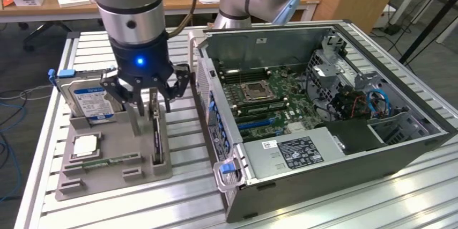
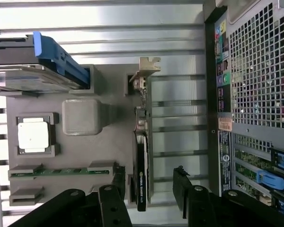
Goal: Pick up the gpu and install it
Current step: 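Pick up the gpu and move the gpu toward the slot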
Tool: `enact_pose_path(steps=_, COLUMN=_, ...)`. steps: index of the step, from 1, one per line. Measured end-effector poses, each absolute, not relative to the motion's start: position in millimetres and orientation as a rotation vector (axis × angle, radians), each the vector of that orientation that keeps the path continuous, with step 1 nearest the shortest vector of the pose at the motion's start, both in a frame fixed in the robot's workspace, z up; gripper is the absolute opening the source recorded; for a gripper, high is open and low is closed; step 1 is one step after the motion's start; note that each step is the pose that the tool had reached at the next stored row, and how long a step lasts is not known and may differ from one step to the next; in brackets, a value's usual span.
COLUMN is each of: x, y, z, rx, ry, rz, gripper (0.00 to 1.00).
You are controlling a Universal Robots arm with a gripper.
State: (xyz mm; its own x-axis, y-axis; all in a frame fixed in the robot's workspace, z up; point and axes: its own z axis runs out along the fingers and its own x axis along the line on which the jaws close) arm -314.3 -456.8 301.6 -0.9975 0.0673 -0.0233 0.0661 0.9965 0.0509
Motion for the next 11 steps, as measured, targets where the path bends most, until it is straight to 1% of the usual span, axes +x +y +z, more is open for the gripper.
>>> enact_pose_path(steps=11, x=-312, y=-460, z=282, rx=0.097, ry=3.114, rz=0.078, gripper=0.53)
